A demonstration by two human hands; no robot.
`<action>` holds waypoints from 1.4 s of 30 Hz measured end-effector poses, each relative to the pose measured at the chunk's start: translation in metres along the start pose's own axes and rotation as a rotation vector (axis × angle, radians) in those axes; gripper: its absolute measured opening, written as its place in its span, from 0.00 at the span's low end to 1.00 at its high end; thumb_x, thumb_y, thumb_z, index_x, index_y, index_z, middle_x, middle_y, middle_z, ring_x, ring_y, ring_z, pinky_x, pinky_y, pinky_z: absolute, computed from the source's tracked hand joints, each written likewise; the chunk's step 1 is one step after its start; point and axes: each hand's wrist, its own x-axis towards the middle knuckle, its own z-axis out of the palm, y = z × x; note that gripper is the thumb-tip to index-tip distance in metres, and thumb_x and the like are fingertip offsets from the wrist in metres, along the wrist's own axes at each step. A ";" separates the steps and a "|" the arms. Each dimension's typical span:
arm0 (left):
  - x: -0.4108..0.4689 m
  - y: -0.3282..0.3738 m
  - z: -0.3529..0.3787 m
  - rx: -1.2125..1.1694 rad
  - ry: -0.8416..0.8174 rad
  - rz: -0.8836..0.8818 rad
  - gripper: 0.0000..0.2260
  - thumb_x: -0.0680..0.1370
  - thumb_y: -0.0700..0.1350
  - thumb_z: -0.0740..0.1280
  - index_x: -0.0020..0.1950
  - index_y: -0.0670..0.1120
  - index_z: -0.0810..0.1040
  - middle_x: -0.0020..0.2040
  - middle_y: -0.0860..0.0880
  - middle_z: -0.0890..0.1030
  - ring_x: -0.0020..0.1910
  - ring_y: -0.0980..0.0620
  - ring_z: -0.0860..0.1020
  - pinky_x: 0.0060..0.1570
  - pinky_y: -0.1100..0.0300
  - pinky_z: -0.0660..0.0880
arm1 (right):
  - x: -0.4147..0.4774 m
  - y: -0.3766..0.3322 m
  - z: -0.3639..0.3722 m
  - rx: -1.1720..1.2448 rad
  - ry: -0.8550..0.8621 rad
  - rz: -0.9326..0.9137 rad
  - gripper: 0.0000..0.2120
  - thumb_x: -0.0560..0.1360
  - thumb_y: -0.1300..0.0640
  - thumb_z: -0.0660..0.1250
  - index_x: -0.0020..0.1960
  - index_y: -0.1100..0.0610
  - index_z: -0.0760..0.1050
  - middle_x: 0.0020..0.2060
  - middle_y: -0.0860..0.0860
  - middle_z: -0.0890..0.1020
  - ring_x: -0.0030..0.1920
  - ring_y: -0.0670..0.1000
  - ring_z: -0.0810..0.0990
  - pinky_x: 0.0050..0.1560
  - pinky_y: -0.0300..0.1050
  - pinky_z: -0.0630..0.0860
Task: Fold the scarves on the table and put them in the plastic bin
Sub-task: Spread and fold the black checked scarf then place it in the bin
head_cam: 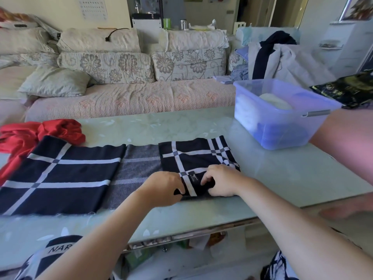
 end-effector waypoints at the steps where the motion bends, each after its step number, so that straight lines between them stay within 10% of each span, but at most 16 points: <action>1: 0.000 0.002 0.001 0.049 0.011 0.004 0.12 0.73 0.53 0.60 0.46 0.53 0.82 0.48 0.56 0.79 0.46 0.55 0.78 0.42 0.57 0.76 | -0.001 0.000 0.002 -0.008 0.039 -0.007 0.12 0.72 0.53 0.68 0.54 0.42 0.83 0.51 0.40 0.78 0.54 0.44 0.77 0.49 0.41 0.71; 6: -0.002 0.016 0.004 0.002 0.138 -0.032 0.25 0.67 0.72 0.62 0.56 0.58 0.76 0.51 0.60 0.76 0.49 0.57 0.73 0.39 0.58 0.71 | -0.001 -0.007 0.002 0.112 0.266 0.038 0.06 0.79 0.47 0.62 0.50 0.44 0.78 0.45 0.41 0.81 0.50 0.49 0.79 0.50 0.48 0.75; 11: 0.004 0.007 0.011 -0.185 0.292 -0.146 0.13 0.71 0.35 0.65 0.52 0.48 0.75 0.47 0.51 0.77 0.48 0.48 0.74 0.38 0.53 0.74 | 0.003 -0.009 0.002 0.115 0.319 -0.052 0.04 0.78 0.45 0.64 0.48 0.43 0.76 0.44 0.41 0.81 0.48 0.48 0.79 0.47 0.48 0.76; 16: -0.002 -0.023 0.002 -0.115 0.203 -0.051 0.18 0.65 0.26 0.60 0.40 0.48 0.79 0.39 0.55 0.73 0.43 0.50 0.73 0.39 0.53 0.74 | -0.006 0.006 0.001 -0.169 0.103 -0.076 0.15 0.70 0.58 0.69 0.53 0.45 0.74 0.48 0.42 0.70 0.49 0.49 0.74 0.48 0.44 0.67; 22: -0.015 -0.029 -0.005 -0.212 -0.232 -0.150 0.14 0.70 0.37 0.63 0.44 0.57 0.78 0.47 0.60 0.73 0.50 0.56 0.73 0.48 0.63 0.70 | -0.022 0.026 0.000 -0.065 -0.100 0.049 0.16 0.69 0.66 0.62 0.44 0.44 0.73 0.40 0.41 0.72 0.44 0.46 0.74 0.40 0.37 0.68; 27: -0.005 -0.021 -0.004 -0.291 -0.046 -0.233 0.10 0.78 0.45 0.59 0.44 0.52 0.79 0.47 0.55 0.76 0.48 0.55 0.74 0.49 0.60 0.71 | -0.031 0.031 -0.003 0.253 -0.002 0.154 0.05 0.72 0.53 0.64 0.40 0.49 0.78 0.37 0.43 0.81 0.39 0.44 0.77 0.43 0.40 0.75; 31: 0.017 -0.037 0.008 -0.251 0.192 -0.461 0.11 0.80 0.40 0.56 0.52 0.48 0.77 0.52 0.50 0.77 0.48 0.50 0.74 0.44 0.56 0.73 | -0.026 0.055 0.003 0.012 0.255 0.265 0.06 0.78 0.54 0.61 0.49 0.48 0.77 0.49 0.43 0.78 0.49 0.49 0.77 0.49 0.45 0.74; 37: 0.038 -0.047 0.019 -0.121 0.077 -0.695 0.13 0.79 0.57 0.62 0.48 0.48 0.75 0.53 0.48 0.76 0.56 0.44 0.74 0.54 0.50 0.74 | -0.008 0.066 0.013 -0.031 0.245 0.328 0.10 0.79 0.57 0.58 0.55 0.49 0.76 0.56 0.48 0.74 0.54 0.53 0.77 0.51 0.46 0.72; 42: 0.048 -0.040 0.023 -0.101 0.165 -0.701 0.07 0.80 0.50 0.60 0.52 0.49 0.75 0.53 0.48 0.78 0.53 0.44 0.75 0.51 0.51 0.71 | 0.011 0.064 0.015 -0.117 0.275 0.385 0.10 0.80 0.58 0.56 0.58 0.52 0.72 0.56 0.53 0.72 0.48 0.56 0.75 0.44 0.47 0.70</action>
